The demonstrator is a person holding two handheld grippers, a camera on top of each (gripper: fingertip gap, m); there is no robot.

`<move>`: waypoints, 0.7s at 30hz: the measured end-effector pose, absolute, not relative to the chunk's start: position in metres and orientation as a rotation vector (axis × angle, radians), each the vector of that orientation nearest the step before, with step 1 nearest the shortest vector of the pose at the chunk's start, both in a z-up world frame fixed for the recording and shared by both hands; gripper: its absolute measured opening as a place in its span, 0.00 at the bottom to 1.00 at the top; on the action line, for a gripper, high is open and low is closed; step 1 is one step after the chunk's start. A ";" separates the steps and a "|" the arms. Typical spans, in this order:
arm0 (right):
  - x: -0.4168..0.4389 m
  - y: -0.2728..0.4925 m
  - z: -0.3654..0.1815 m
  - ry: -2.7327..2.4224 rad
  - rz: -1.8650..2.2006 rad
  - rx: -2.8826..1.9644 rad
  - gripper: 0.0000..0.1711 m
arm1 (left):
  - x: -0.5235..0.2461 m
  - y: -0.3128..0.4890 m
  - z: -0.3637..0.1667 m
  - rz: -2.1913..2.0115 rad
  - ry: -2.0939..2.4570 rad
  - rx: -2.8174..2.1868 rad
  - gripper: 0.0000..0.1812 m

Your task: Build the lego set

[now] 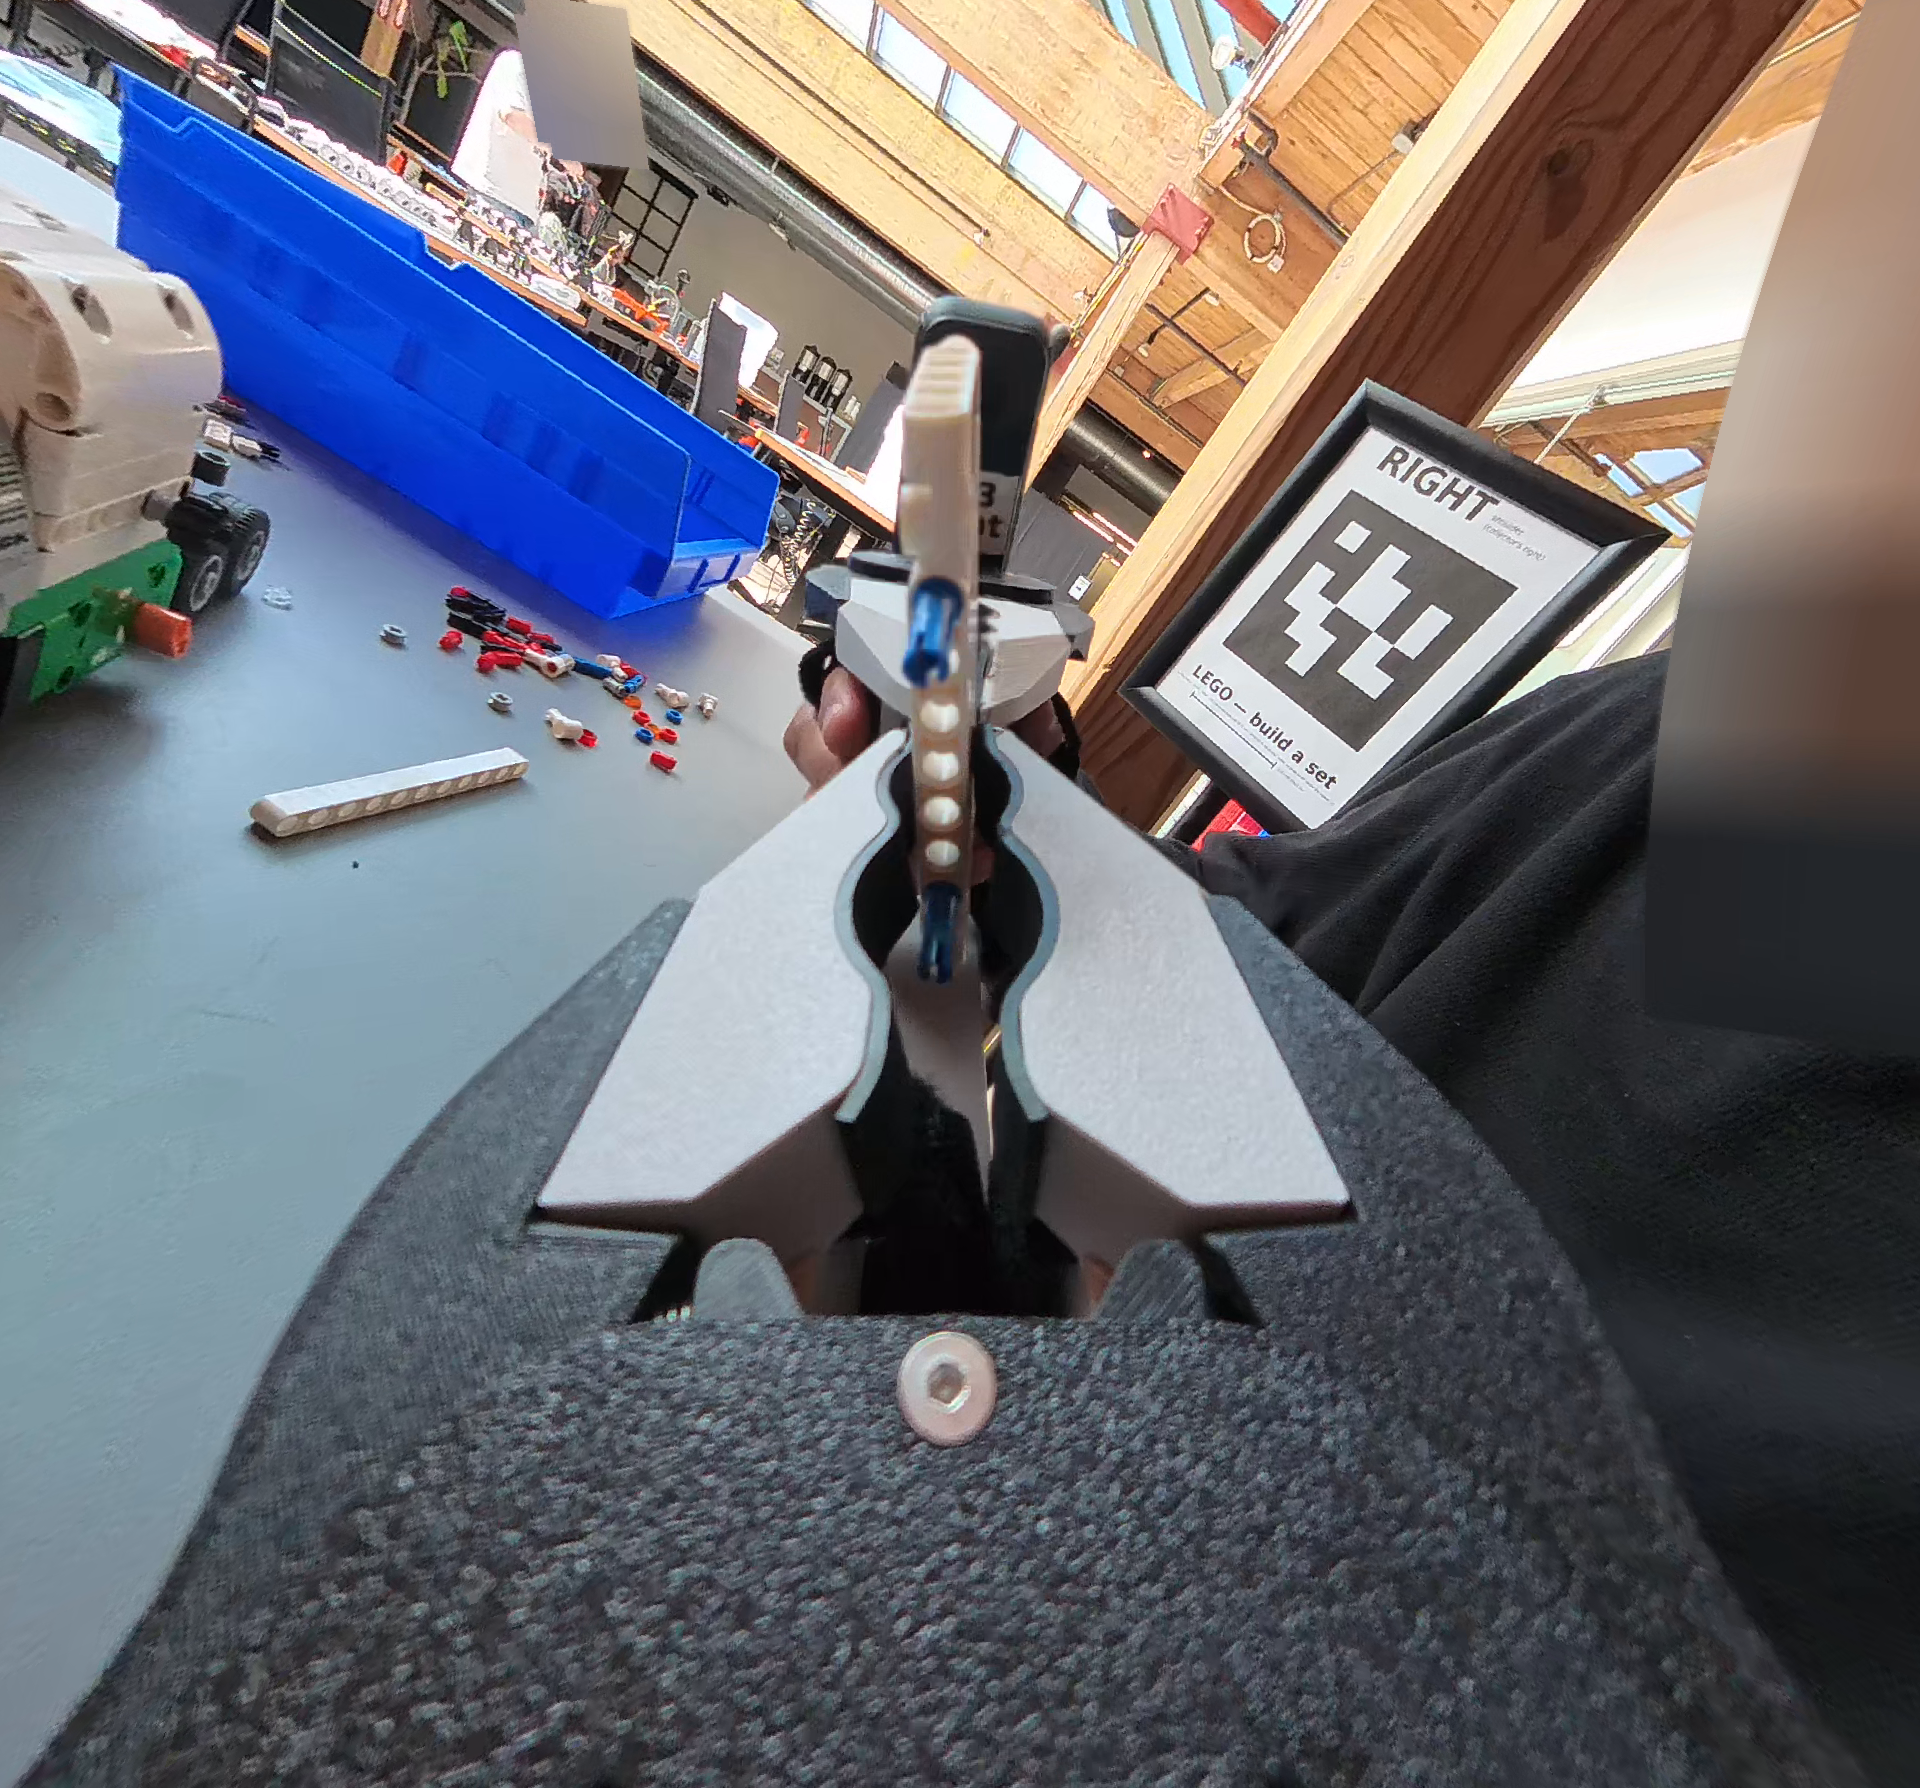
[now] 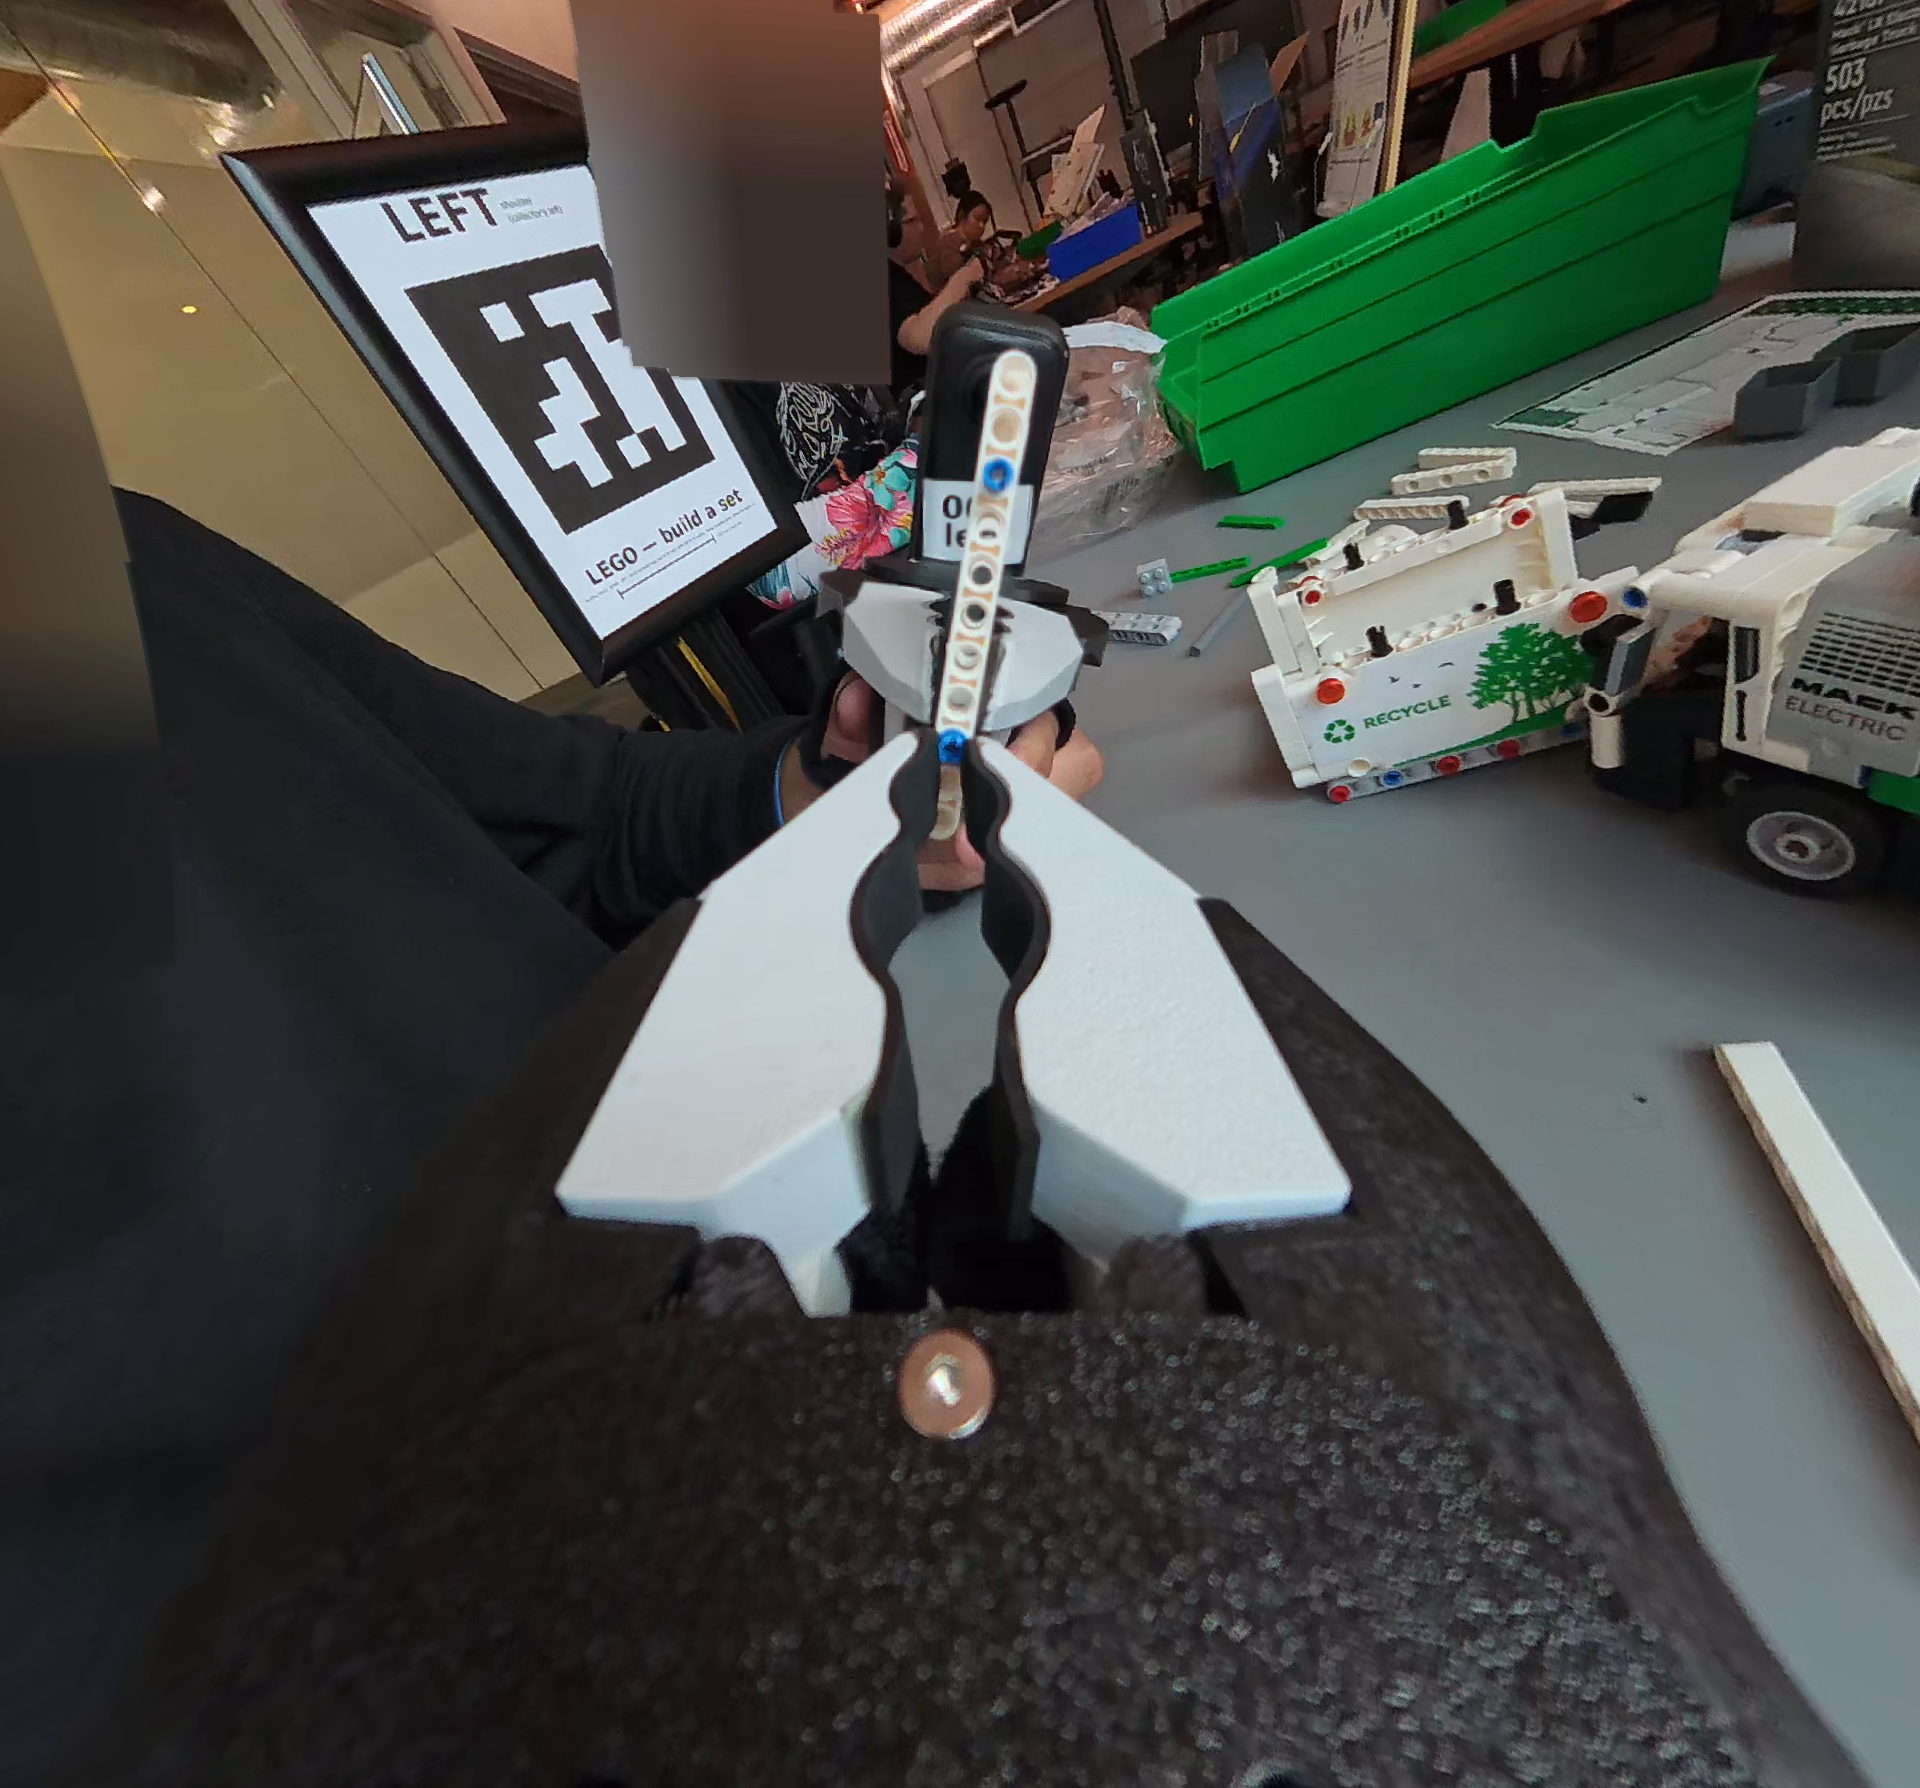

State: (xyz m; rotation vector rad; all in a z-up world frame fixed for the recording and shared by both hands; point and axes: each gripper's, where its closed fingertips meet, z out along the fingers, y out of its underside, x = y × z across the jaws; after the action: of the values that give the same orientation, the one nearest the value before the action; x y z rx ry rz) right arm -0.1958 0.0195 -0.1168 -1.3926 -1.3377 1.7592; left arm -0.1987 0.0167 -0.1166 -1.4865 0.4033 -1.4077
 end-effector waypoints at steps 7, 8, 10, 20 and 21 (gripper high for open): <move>-0.196 0.020 -0.119 -1.348 1.755 -1.401 0.01 | -0.202 0.019 -0.115 -1.380 0.385 -1.478 0.02; -0.196 0.020 -0.119 -1.353 1.748 -1.400 0.01 | -0.202 0.019 -0.115 -1.377 0.386 -1.476 0.02; -0.195 0.020 -0.118 -1.346 1.760 -1.403 0.01 | -0.202 0.019 -0.115 -1.377 0.385 -1.472 0.02; -0.198 0.019 -0.122 -1.351 1.746 -1.423 0.10 | -0.207 0.020 -0.114 -1.368 0.371 -1.467 0.02; -0.199 0.020 -0.123 -1.353 1.740 -1.427 0.13 | -0.206 0.019 -0.114 -1.379 0.383 -1.471 0.02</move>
State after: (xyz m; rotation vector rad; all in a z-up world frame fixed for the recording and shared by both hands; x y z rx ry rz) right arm -0.1985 0.0197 -0.1233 -1.4266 -1.3530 1.7400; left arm -0.2059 0.0188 -0.1144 -1.4712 0.3831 -1.3793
